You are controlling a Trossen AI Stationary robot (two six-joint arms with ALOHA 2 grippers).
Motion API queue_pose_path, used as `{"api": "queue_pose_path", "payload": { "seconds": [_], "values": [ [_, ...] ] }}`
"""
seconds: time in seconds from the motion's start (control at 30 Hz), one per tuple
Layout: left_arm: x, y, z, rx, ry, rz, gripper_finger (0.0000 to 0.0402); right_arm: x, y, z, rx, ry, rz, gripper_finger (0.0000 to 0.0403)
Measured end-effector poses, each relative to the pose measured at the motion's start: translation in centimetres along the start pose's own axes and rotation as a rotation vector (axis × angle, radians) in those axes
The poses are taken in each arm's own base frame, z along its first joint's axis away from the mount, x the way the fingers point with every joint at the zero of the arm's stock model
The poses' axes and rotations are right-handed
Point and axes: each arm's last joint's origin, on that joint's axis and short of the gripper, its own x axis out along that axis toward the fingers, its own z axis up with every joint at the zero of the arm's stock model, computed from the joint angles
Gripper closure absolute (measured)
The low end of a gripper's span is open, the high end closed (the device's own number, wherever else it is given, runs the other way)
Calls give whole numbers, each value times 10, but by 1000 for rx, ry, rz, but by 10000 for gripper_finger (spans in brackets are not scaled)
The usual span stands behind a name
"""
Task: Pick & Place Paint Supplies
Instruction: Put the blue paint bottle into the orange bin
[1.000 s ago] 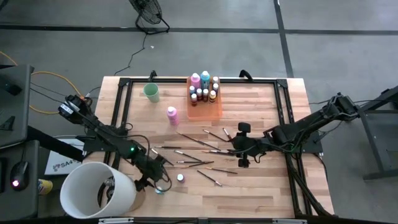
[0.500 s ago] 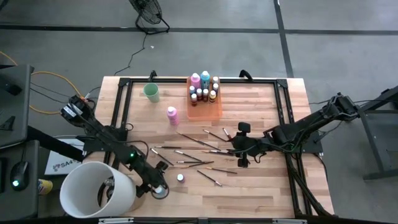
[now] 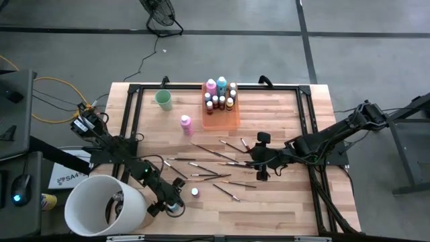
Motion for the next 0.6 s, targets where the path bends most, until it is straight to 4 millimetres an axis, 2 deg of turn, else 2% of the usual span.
{"api": "queue_pose_path", "payload": {
  "seconds": [0.33, 0.5, 0.6],
  "values": [
    [0, 0, 3, -3, -29, 0, 279, 0, 0, 1, 2, -5, 2, 238],
    [0, 2, 8, -39, -61, 74, 283, 0, 0, 1, 5, -10, 3, 238],
    [-1, 3, 19, -39, -97, 158, 276, 0, 1, 4, 16, -38, 11, 238]
  ]
}}
